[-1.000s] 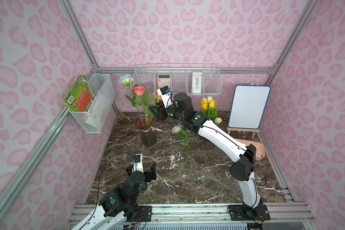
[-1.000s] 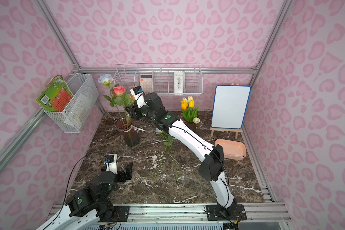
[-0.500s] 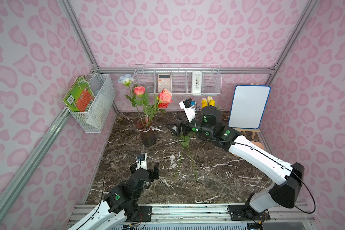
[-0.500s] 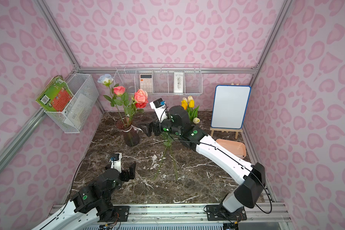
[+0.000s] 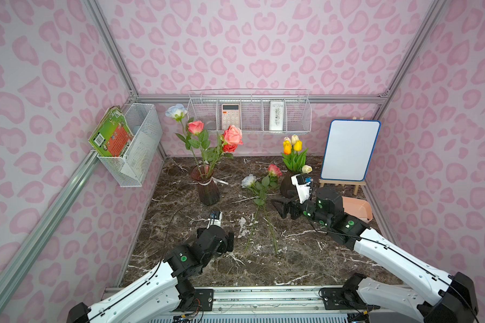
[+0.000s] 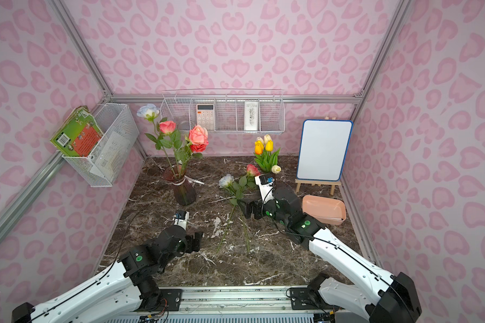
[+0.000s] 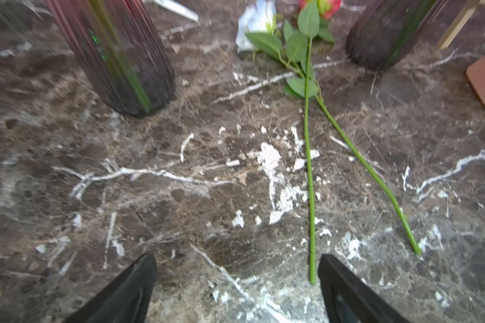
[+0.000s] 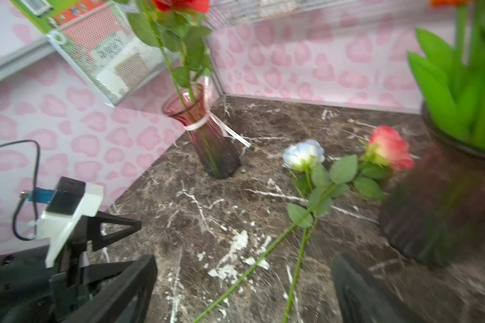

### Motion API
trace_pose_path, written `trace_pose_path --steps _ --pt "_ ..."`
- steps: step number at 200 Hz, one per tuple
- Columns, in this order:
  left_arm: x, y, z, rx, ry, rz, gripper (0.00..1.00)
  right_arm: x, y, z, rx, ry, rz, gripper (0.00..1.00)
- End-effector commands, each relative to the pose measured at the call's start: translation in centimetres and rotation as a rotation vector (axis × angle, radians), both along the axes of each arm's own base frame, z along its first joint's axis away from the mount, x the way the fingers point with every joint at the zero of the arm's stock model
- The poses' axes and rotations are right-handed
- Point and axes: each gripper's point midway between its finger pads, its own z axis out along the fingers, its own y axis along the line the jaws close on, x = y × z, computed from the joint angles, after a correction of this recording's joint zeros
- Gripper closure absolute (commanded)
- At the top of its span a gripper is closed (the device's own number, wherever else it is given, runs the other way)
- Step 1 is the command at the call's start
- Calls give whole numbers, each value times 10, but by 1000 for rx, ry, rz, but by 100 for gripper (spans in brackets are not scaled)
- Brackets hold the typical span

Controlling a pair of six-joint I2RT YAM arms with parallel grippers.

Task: Arrange the flowers in different vases according to their variety
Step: Pick up the flower at the center of the board.

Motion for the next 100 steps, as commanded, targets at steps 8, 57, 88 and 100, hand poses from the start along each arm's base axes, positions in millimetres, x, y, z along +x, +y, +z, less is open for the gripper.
trace_pose_path --steps 8,57,88,100 --pt "-8 -27 -22 27 167 -55 7 9 -33 -31 -29 20 -145 1" --pt "1 -71 -45 209 293 -139 13 10 -61 -78 -73 99 -252 1" --pt "15 -93 -55 311 366 -188 15 8 -67 -90 -68 125 -279 1" --pt "20 -102 -60 348 403 -216 18 7 -69 -91 -60 121 -286 1"
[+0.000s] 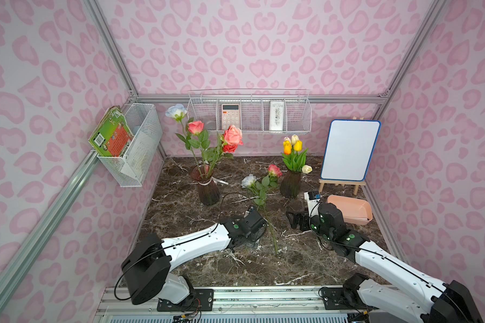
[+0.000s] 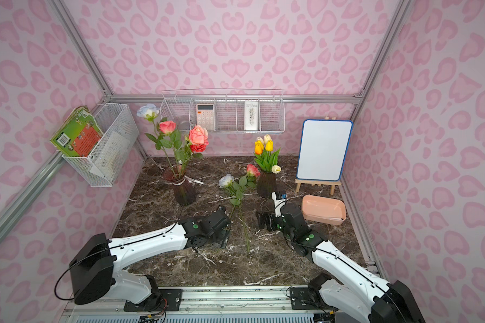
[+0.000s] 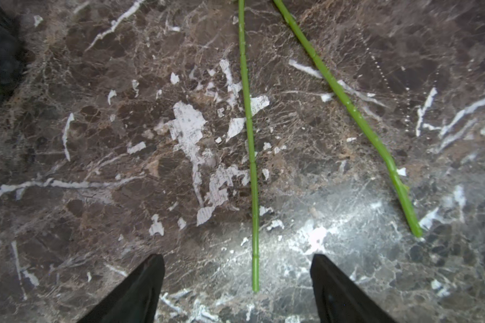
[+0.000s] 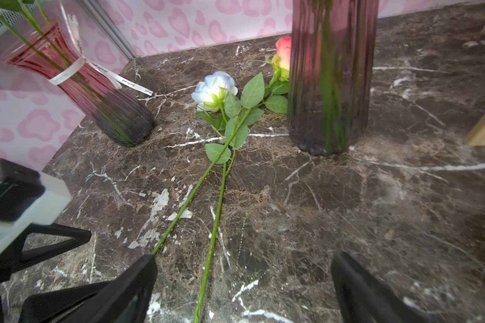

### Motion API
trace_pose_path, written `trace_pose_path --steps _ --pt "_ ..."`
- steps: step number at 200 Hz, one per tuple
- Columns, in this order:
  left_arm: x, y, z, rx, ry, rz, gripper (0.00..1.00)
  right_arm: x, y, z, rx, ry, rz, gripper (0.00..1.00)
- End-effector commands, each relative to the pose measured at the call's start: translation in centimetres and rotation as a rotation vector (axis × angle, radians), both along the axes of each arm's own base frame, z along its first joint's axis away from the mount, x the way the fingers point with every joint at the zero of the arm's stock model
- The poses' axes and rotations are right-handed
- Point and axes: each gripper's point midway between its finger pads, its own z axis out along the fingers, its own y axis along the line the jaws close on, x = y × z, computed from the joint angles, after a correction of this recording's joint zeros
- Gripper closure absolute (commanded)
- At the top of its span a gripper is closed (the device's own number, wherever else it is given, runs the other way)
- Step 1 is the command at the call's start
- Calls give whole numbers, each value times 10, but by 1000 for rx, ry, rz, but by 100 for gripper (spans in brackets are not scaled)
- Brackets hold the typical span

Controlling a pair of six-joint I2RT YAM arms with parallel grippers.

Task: Arrange the flowers in different vases according to their variety
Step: Pick up the flower at the center of the board.

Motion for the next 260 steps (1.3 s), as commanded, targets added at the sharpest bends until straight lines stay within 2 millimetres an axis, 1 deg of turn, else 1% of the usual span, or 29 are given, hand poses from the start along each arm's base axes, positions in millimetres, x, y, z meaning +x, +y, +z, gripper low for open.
trace_pose_path --steps 1,22,33,53,61,78,102,109,113,129,142,169,201,231,260 --pt "1 -8 -9 88 81 -71 19 5 -4 8 42 -35 -43 1" --pt "14 -13 -19 142 126 -80 28 1 -8 8 65 -48 -51 1" --pt "21 -15 -23 139 150 -74 32 -1 -10 9 78 -54 -54 1" --pt "35 -20 -28 112 195 -77 35 -4 -15 12 97 -67 -62 1" --pt "40 -25 -28 97 212 -86 35 -6 -17 14 104 -74 -67 1" --pt "48 -33 -34 78 267 -106 37 -7 -24 17 118 -86 -84 1" --pt "64 -36 -41 72 296 -102 40 -8 -33 18 127 -84 -108 1" --pt "66 -32 -45 80 310 -94 40 -8 -35 19 130 -84 -111 1" --pt "74 -36 -39 66 292 -91 41 -8 -35 19 132 -85 -113 1" --pt "86 -35 -42 59 302 -74 43 -10 -38 20 143 -87 -119 1" --pt "95 -36 -42 47 306 -64 48 -10 -40 21 154 -92 -125 1" --pt "106 -37 -49 57 317 -63 56 -10 -44 21 158 -94 -136 1" --pt "112 -39 -55 77 320 -64 58 -10 -46 21 149 -90 -138 1" --pt "122 -38 -56 117 304 -60 62 -10 -46 22 156 -88 -138 1" --pt "129 -36 -63 138 302 -57 66 -10 -46 22 156 -86 -136 1"
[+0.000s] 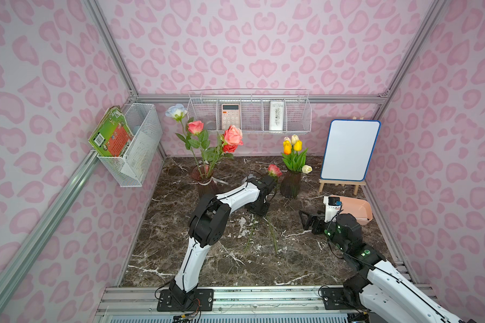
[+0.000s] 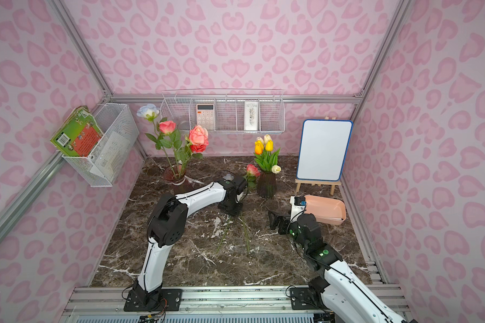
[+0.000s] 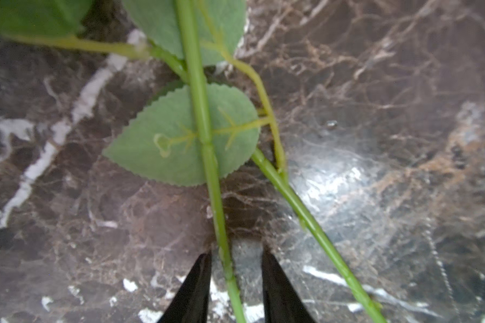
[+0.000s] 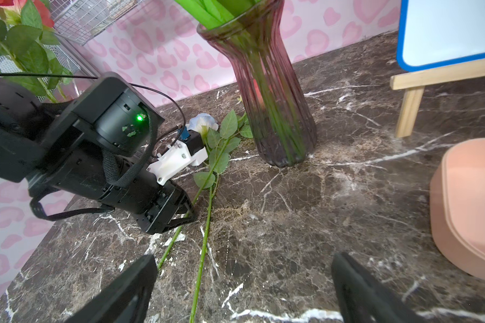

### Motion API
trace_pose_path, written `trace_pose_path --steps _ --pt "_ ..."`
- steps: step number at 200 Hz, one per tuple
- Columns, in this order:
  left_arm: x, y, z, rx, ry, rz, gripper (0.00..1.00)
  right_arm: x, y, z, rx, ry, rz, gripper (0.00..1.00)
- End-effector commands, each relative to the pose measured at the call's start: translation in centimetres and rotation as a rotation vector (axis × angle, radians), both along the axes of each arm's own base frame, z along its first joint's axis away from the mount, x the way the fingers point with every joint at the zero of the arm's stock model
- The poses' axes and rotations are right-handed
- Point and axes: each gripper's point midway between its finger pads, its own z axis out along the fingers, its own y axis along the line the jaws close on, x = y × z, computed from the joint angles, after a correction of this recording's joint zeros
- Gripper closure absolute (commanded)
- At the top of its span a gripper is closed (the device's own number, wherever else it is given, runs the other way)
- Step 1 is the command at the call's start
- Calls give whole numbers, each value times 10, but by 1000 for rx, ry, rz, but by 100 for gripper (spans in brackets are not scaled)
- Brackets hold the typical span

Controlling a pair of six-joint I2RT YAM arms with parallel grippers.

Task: Arrange the flowers in different vases according to their variety
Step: Pick up the flower at the center of the board.

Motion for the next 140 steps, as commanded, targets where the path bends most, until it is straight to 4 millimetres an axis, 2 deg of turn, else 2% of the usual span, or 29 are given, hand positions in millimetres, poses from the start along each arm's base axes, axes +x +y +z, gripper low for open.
trace_pose_path --steps 1,27,48,64,102,140 --pt "1 8 -4 47 7 -12 66 0 2 5 10 -4 7 1" --pt "7 9 -7 51 8 -10 74 2 1 4 0 1 5 1" --pt "8 9 -2 48 -2 -12 87 4 2 5 2 4 8 1" --pt "8 12 7 43 -27 -5 100 4 3 6 11 7 11 1" --pt "5 21 38 6 -118 24 100 3 3 5 24 12 9 1" --pt "-5 30 80 -67 -211 52 100 2 10 8 42 14 42 1"
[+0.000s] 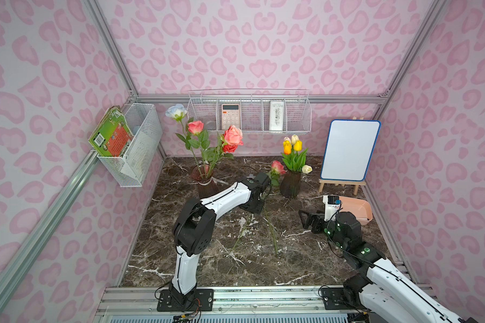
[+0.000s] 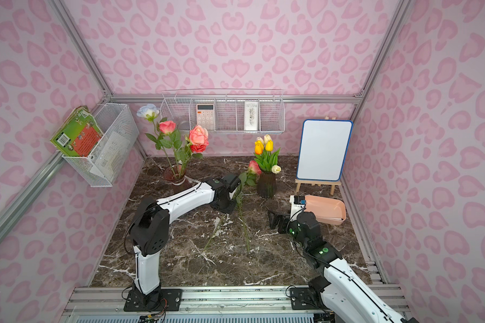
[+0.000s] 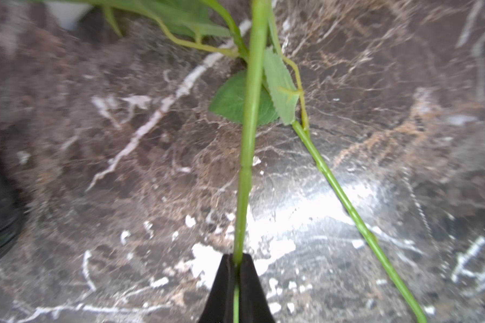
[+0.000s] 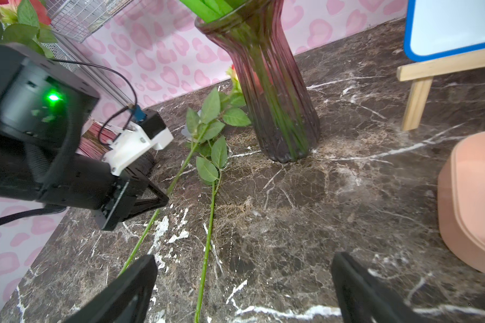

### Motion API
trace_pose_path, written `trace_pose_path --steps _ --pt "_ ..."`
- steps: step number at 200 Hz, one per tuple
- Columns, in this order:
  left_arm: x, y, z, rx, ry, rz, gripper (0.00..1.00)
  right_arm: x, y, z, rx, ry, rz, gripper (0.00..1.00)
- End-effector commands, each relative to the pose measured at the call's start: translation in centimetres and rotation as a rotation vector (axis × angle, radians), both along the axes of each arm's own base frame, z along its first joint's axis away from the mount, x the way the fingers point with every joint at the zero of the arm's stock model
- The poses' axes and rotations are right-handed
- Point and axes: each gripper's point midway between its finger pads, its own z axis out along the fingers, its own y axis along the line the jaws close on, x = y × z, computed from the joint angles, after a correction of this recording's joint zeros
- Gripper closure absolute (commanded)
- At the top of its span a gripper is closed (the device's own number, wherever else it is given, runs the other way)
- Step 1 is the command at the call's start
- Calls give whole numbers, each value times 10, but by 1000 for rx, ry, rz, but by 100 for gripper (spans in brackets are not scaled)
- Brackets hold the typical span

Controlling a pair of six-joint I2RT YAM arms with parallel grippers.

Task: Arrange the flowers in different vases according to their variety
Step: Pick up the flower at the center of the board, then insert the flower into the vase.

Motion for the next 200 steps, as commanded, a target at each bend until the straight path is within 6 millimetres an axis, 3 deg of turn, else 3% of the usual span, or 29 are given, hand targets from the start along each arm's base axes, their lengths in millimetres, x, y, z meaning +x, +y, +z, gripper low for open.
trace_pose_path --steps 1,55,90,131,200 --pt "2 3 23 -41 -75 27 100 1 7 9 29 -20 27 1" --pt "-13 -1 99 -155 -242 3 100 2 12 5 51 -1 39 1" --pt "-22 -3 158 -252 -369 -27 100 2 13 4 59 7 41 1" --pt "-38 -22 234 -433 -538 -167 100 3 14 0 83 21 38 1" --pt "-19 17 360 -516 -884 -147 100 0 14 -5 114 25 35 1"
